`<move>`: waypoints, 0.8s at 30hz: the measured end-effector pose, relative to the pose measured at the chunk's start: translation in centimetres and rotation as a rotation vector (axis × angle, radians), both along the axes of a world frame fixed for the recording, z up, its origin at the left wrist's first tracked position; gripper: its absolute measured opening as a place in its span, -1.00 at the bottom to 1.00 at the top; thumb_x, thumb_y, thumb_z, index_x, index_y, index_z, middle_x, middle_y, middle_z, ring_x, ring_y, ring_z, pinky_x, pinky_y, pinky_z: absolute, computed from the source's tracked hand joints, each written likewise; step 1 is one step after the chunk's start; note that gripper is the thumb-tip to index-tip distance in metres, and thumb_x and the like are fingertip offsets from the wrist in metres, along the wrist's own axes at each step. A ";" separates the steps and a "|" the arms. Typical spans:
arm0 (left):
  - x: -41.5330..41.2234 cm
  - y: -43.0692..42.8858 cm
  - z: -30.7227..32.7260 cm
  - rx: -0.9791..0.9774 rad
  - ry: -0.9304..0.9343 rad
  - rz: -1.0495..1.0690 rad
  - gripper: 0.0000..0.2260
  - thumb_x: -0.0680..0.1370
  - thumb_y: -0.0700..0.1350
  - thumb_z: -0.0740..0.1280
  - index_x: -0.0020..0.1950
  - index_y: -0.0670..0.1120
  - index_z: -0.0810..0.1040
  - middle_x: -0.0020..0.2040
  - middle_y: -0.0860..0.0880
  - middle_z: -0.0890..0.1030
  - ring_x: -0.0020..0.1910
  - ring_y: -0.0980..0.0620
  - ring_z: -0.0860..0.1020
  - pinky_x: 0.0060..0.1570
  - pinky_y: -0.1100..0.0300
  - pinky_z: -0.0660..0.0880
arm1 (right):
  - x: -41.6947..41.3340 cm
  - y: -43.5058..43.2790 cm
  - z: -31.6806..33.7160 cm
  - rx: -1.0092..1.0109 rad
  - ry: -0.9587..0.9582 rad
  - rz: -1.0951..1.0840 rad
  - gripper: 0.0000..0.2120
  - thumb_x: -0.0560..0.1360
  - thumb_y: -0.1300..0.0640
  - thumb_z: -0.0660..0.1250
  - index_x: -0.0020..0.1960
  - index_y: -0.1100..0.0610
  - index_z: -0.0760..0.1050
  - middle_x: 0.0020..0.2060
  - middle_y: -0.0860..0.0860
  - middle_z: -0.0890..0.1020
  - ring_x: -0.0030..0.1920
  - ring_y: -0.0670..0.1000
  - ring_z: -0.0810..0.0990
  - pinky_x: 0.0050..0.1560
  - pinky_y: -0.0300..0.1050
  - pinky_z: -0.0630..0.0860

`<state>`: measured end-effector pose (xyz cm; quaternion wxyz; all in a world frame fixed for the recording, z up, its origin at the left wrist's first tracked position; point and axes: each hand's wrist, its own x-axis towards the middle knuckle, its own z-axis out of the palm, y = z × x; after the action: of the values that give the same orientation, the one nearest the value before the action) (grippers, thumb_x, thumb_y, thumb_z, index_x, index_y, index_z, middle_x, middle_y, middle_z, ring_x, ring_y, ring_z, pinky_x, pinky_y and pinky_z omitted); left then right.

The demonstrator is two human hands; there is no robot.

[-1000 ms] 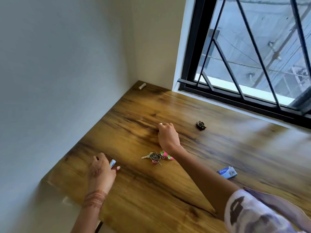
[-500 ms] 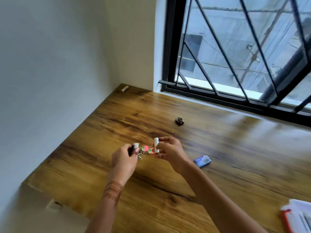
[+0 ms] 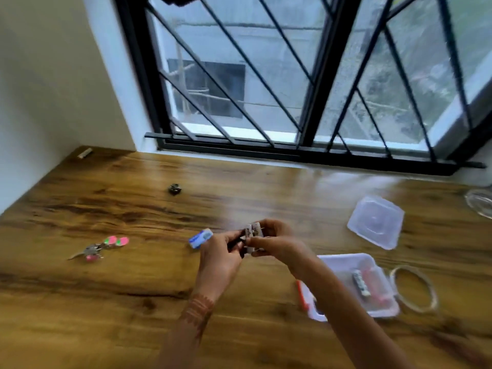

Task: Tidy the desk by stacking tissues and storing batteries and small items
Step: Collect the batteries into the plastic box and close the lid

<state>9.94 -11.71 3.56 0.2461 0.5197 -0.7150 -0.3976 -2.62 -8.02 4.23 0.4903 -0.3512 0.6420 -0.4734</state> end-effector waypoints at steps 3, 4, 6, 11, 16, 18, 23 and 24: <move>-3.5 3.2 -0.9 -0.050 -0.090 -0.144 -0.70 0.49 -0.17 0.37 0.23 -0.06 0.56 0.14 -0.02 0.63 0.09 0.08 0.59 0.11 0.27 0.48 | -5.1 3.9 0.1 0.051 0.167 -0.072 -0.80 0.39 0.42 0.38 -0.23 0.15 0.49 -0.36 0.07 0.55 -0.48 -0.14 0.56 -0.35 -0.20 0.58; -4.2 4.0 -1.2 -0.073 -0.125 -0.180 -0.68 0.48 -0.14 0.39 0.24 -0.06 0.55 0.14 -0.02 0.63 0.09 0.08 0.58 0.09 0.28 0.48 | -6.7 5.2 -0.1 0.086 0.274 -0.110 -0.79 0.37 0.39 0.41 -0.28 0.12 0.51 -0.39 0.06 0.56 -0.45 -0.11 0.57 -0.29 -0.12 0.60; -5.6 5.7 -1.8 -0.101 -0.168 -0.223 -0.65 0.47 -0.09 0.39 0.25 -0.06 0.54 0.14 -0.03 0.62 0.05 0.07 0.57 0.04 0.28 0.47 | -9.6 7.7 -0.5 0.193 0.483 -0.146 -0.82 0.31 0.32 0.45 -0.36 0.13 0.51 -0.43 0.05 0.57 -0.39 -0.01 0.58 -0.22 0.02 0.60; -7.3 7.5 -2.5 -0.076 -0.193 -0.151 -0.68 0.48 -0.08 0.38 0.23 -0.02 0.55 0.03 -0.04 0.66 -0.07 0.05 0.58 -0.04 0.25 0.50 | -11.3 10.6 -2.2 0.468 0.569 -0.068 -0.91 0.28 0.34 0.44 -0.29 0.27 0.53 -0.34 0.22 0.61 -0.42 0.05 0.52 -0.38 -0.10 0.45; -7.6 7.5 -2.3 -0.046 -0.248 -0.064 -0.62 0.45 -0.02 0.41 0.26 0.00 0.52 0.03 0.01 0.64 -0.01 0.04 0.58 -0.02 0.20 0.51 | -11.1 10.7 -3.8 0.418 0.740 -0.122 -0.78 0.21 0.27 0.44 -0.23 0.39 0.51 -0.28 0.22 0.54 -0.32 0.14 0.60 -0.32 0.09 0.58; -7.7 7.5 -2.2 -0.034 -0.262 -0.055 -0.63 0.46 -0.02 0.41 0.26 0.01 0.52 0.04 0.03 0.65 0.00 0.06 0.58 -0.03 0.22 0.50 | -11.1 10.8 -3.8 0.392 0.792 -0.116 -0.83 0.28 0.21 0.41 -0.29 0.33 0.50 -0.24 0.25 0.59 -0.31 0.12 0.57 -0.34 0.04 0.54; -8.0 8.0 -2.4 -0.037 -0.275 -0.022 -0.70 0.48 -0.04 0.39 0.21 0.03 0.55 0.06 0.03 0.65 0.05 0.05 0.55 -0.06 0.21 0.50 | -11.6 11.3 -3.6 0.365 0.870 -0.123 -0.93 0.43 0.24 0.32 -0.10 0.23 0.52 -0.10 0.12 0.56 -0.10 0.11 0.54 -0.16 -0.08 0.46; -8.0 8.1 -2.4 -0.041 -0.274 -0.020 -0.71 0.48 -0.04 0.38 0.20 0.03 0.55 0.06 0.03 0.65 0.03 0.06 0.56 -0.08 0.23 0.48 | -11.7 11.3 -3.6 0.365 0.903 -0.118 -0.93 0.43 0.27 0.29 -0.11 0.24 0.54 -0.10 0.13 0.58 -0.11 0.10 0.55 -0.14 -0.06 0.49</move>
<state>1.92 -3.65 1.18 0.1528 0.5570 -0.7550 -0.3104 -14.28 3.27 0.60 0.1889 -0.3926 0.8818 -0.1806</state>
